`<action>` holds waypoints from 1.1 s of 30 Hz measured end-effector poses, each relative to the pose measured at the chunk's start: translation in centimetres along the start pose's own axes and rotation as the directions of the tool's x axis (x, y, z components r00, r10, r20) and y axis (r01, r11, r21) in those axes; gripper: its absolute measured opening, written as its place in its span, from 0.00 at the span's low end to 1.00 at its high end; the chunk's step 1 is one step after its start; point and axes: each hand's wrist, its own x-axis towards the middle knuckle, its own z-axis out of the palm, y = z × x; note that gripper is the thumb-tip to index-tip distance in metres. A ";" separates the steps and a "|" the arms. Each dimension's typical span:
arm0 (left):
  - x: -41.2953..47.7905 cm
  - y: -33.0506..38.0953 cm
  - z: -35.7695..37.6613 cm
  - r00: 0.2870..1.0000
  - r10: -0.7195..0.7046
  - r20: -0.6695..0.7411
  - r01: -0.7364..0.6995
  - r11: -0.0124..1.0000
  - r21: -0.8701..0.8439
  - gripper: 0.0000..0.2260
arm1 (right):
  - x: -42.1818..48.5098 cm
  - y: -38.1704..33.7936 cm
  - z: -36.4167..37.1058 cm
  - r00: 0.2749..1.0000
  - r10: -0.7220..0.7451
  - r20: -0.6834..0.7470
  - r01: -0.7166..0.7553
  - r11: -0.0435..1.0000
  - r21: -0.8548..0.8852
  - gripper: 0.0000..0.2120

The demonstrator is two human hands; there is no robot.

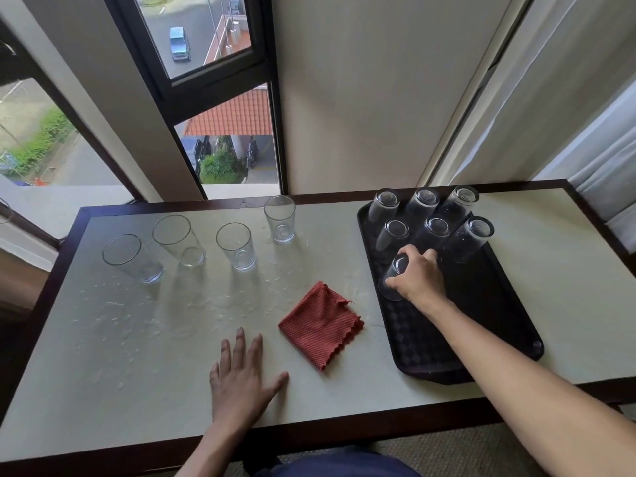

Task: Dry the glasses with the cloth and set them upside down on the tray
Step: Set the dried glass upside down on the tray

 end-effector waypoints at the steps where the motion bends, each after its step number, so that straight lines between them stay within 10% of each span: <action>1: 0.0 0.0 0.1 1.000 0.000 0.000 0.000 1.000 0.004 0.53 | 0.1 0.1 0.1 1.000 0.001 -0.004 -0.001 1.000 0.007 0.28; 9: 0.1 -0.1 0.2 1.000 0.004 -0.018 -0.004 1.000 -0.011 0.52 | -1.8 -0.1 0.7 0.995 0.006 -0.101 -0.011 0.999 -0.047 0.38; 14: -0.1 0.1 -0.1 1.000 -0.002 -0.009 0.002 1.000 0.002 0.52 | -6.7 -1.7 3.0 0.912 -0.228 -0.340 0.190 0.971 -0.142 0.27; 26: -0.4 -0.1 -0.8 1.000 0.019 0.018 -0.019 1.000 -0.018 0.45 | -10.0 -5.9 14.1 0.899 -0.366 0.240 0.425 0.861 -0.278 0.43; 33: -0.6 -0.3 -0.6 0.999 0.032 -0.003 -0.032 0.999 -0.010 0.41 | -10.1 -5.0 15.0 0.881 -0.380 0.281 0.454 0.848 -0.274 0.31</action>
